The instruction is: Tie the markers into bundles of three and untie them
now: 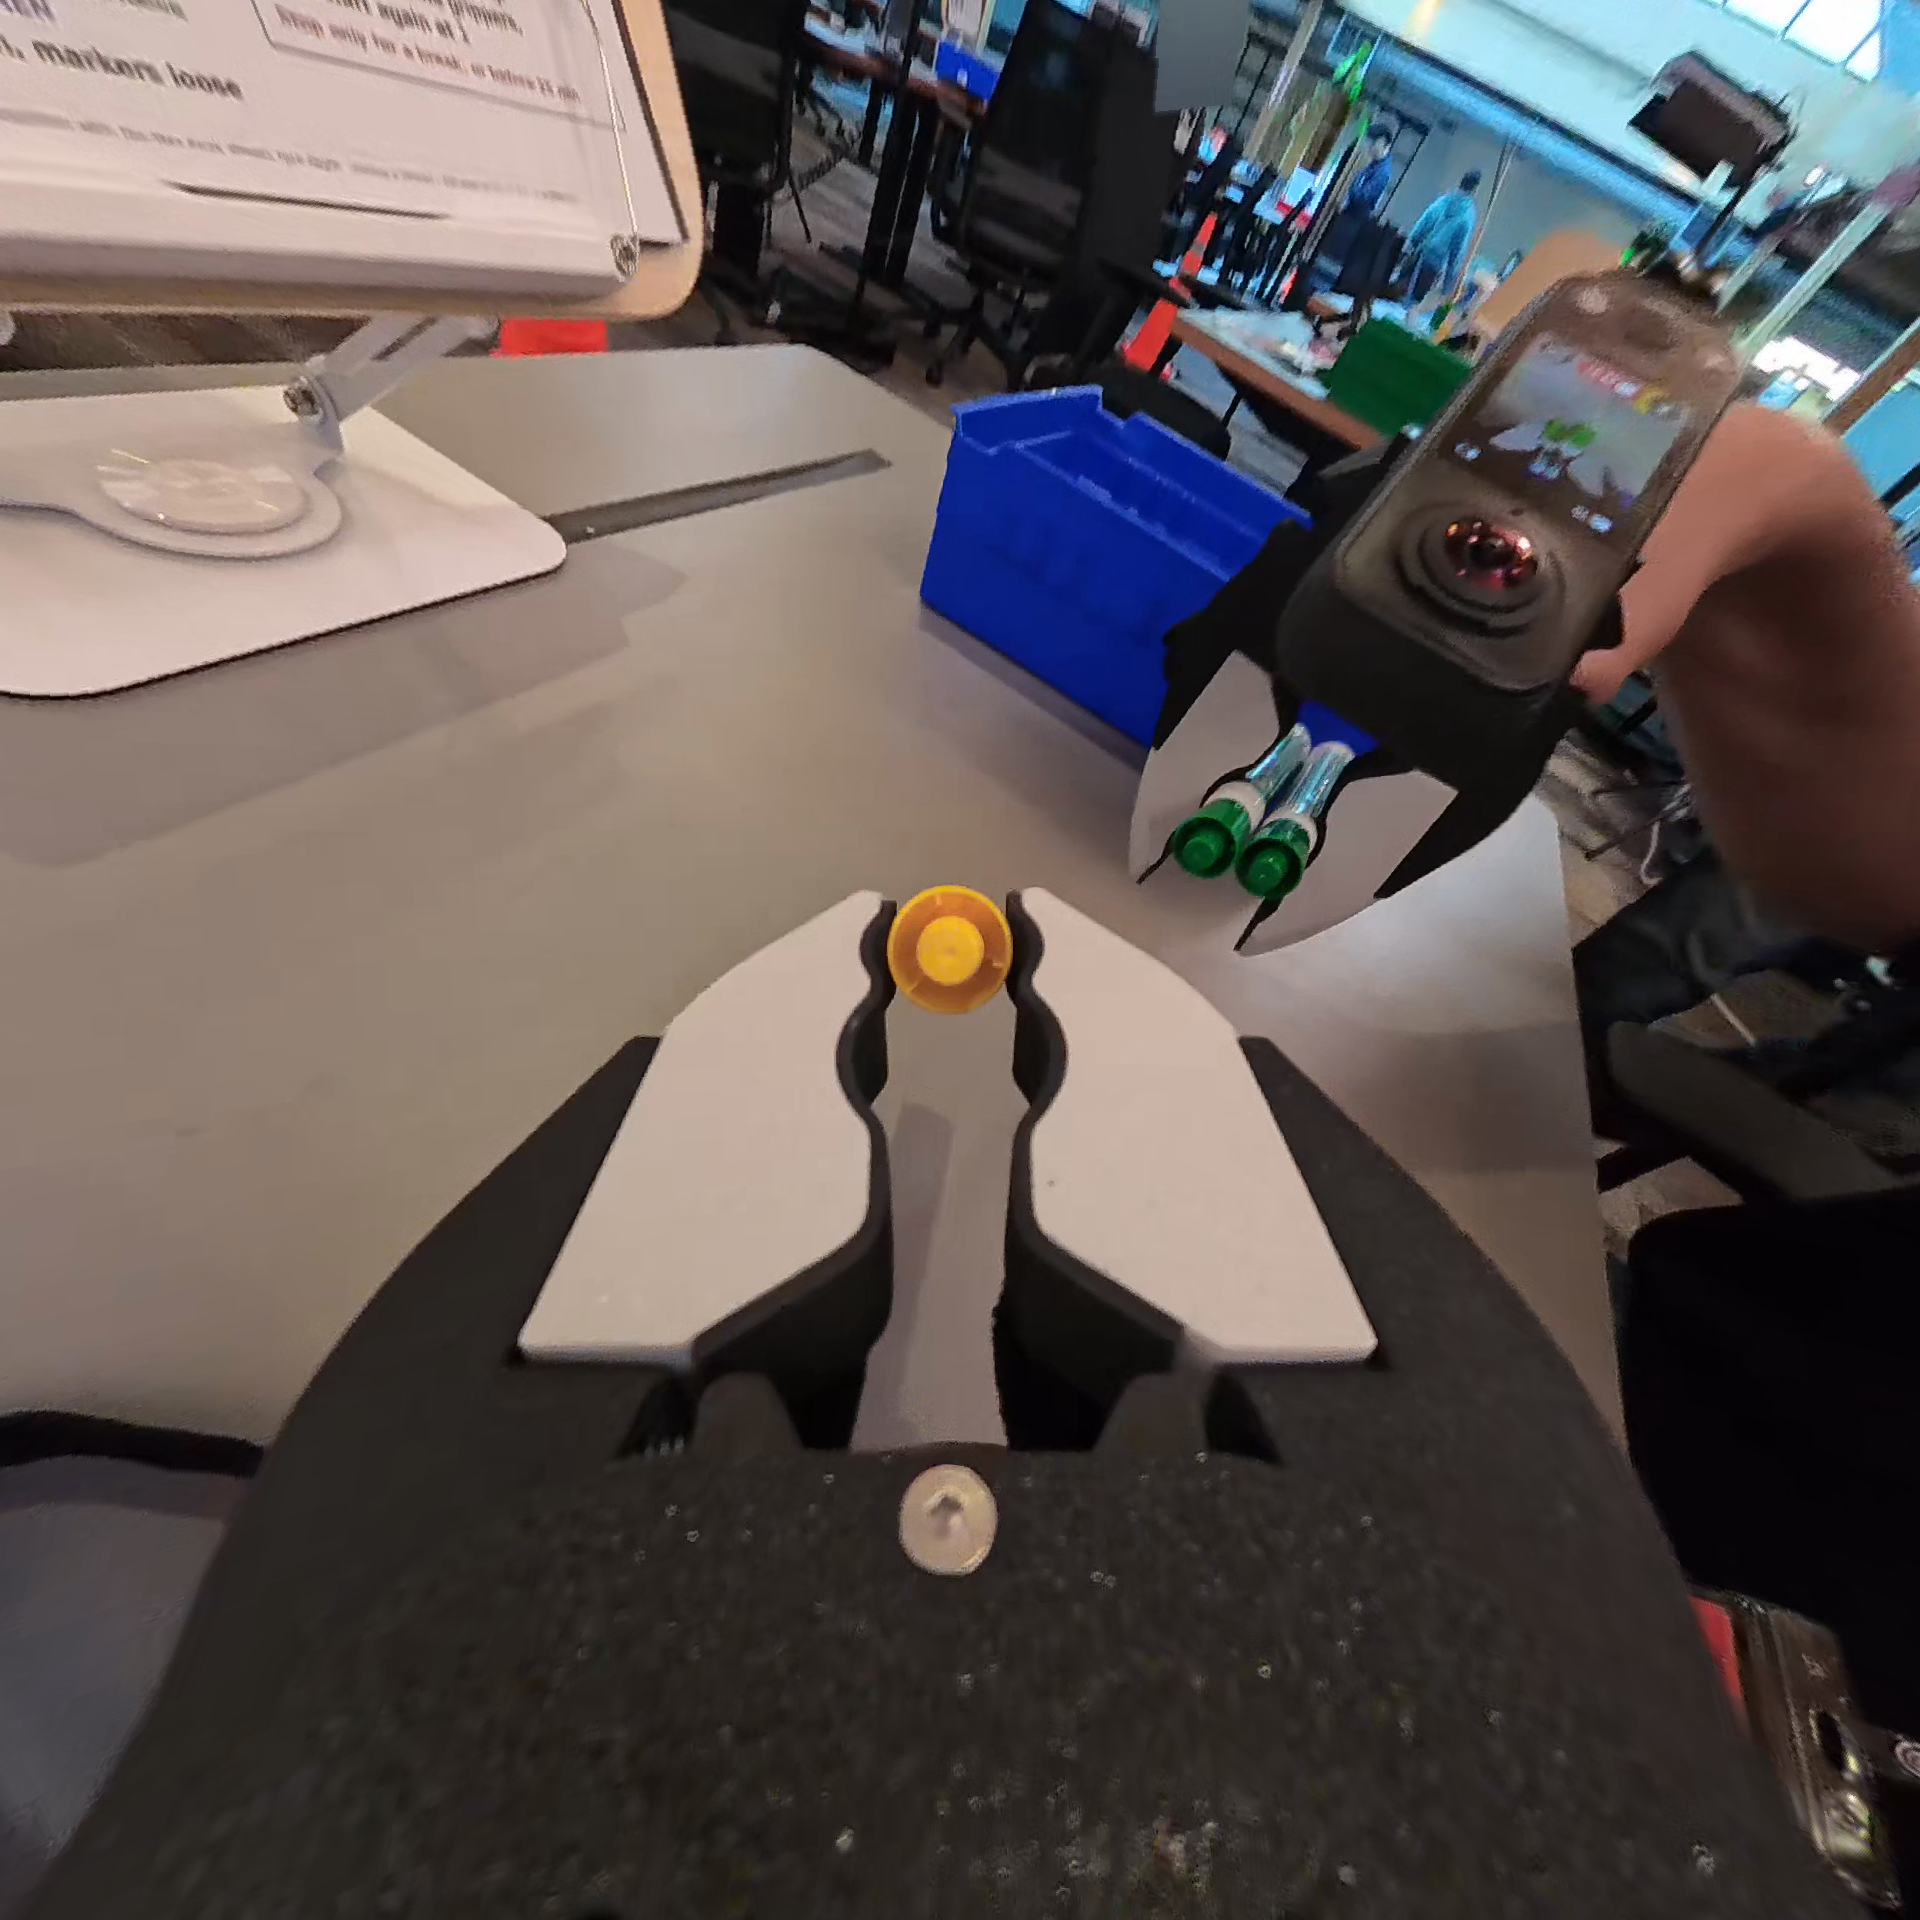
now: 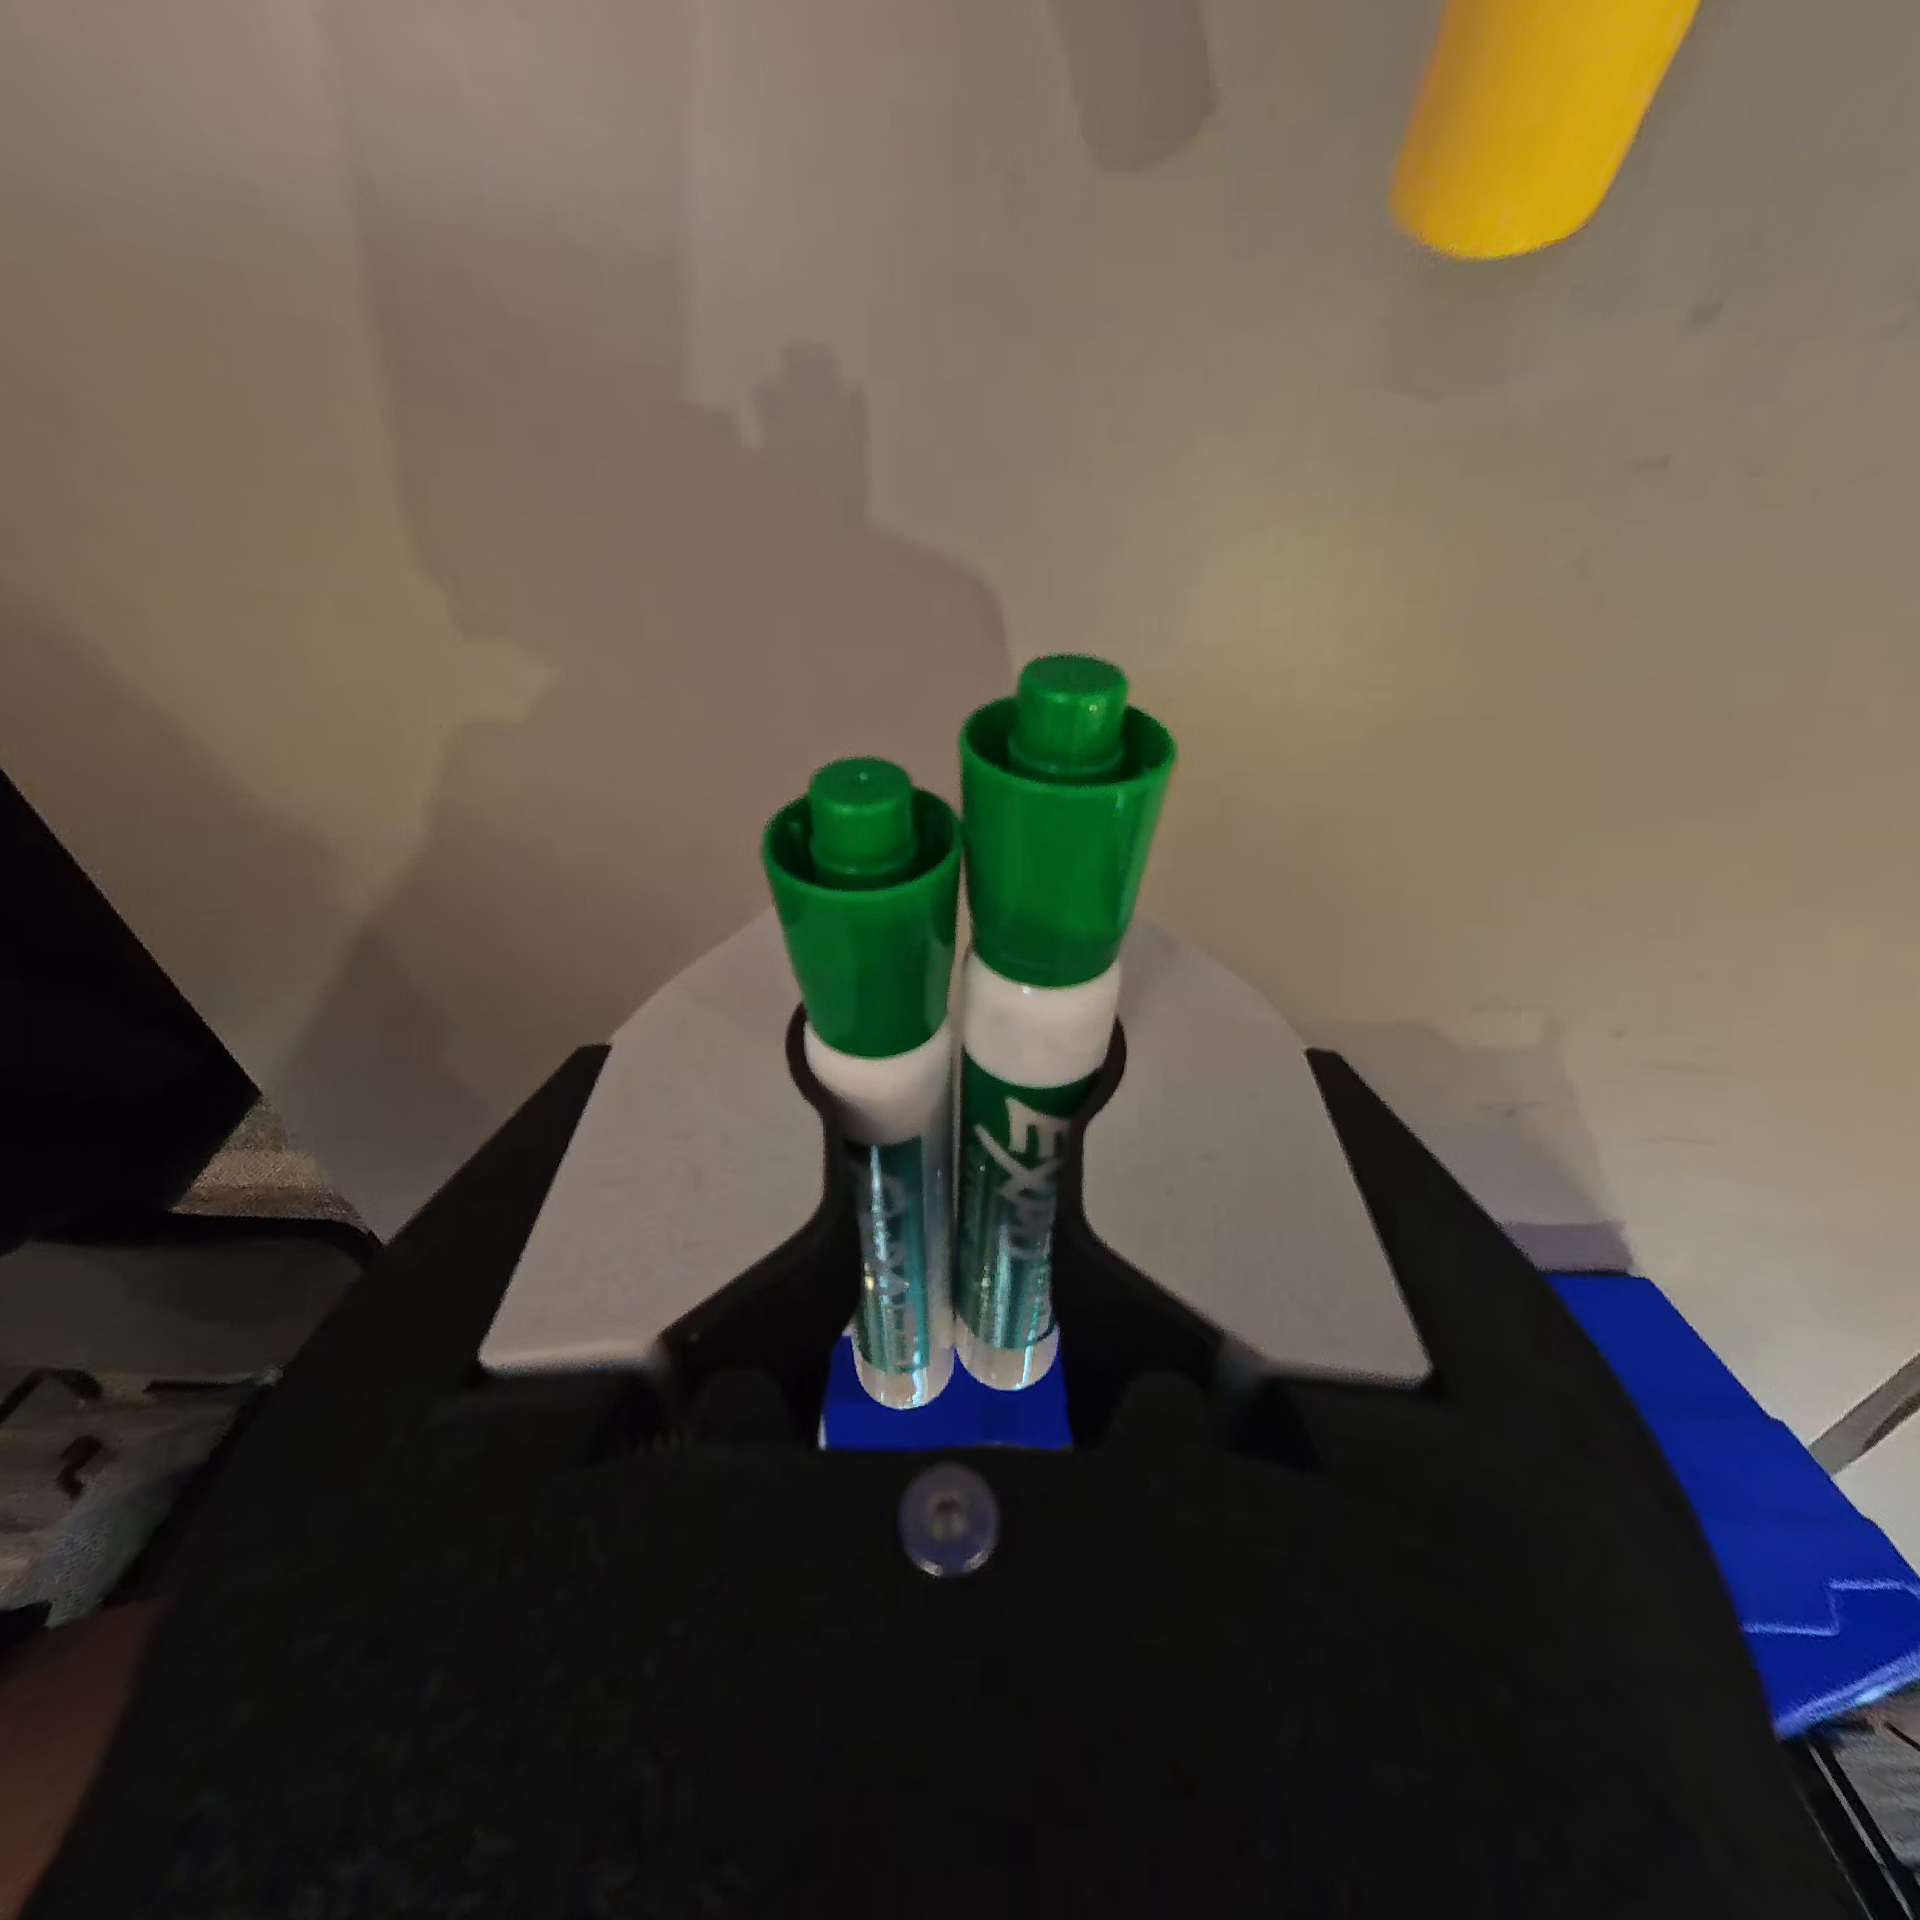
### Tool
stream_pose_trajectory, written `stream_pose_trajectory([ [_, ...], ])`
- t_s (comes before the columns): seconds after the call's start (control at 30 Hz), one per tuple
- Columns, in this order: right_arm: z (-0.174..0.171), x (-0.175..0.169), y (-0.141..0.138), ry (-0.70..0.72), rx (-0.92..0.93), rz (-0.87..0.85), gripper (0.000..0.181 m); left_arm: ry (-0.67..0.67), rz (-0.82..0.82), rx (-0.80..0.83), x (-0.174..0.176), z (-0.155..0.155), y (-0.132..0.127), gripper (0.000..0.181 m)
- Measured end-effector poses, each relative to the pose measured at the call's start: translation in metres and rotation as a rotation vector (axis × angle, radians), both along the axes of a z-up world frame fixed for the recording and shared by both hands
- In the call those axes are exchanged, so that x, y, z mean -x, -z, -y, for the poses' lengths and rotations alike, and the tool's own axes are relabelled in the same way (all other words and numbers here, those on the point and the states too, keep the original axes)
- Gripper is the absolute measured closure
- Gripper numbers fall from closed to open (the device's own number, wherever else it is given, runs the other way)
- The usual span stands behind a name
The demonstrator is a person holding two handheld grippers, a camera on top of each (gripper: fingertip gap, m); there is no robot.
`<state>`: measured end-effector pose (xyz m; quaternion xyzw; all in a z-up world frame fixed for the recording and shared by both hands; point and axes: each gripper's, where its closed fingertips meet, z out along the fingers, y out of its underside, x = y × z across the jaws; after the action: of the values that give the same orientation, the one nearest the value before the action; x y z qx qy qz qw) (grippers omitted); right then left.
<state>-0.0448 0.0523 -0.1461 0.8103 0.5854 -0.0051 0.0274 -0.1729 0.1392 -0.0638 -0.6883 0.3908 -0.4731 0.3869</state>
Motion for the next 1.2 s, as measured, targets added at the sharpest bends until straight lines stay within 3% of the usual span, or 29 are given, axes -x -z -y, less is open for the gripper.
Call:
stream_pose_trajectory([
  [0.37,-0.008,0.008,0.006,0.033,0.018,-0.069,0.139,0.037,0.259,0.080,0.009,0.009,-0.026,0.162],
  [0.63,-0.010,0.007,0.011,0.050,0.024,-0.074,0.140,0.076,0.346,0.109,0.003,0.019,-0.035,0.162],
  [1.2,-0.008,0.018,0.009,0.040,0.033,-0.104,0.140,0.117,0.464,0.201,-0.031,0.031,-0.028,0.162],
])
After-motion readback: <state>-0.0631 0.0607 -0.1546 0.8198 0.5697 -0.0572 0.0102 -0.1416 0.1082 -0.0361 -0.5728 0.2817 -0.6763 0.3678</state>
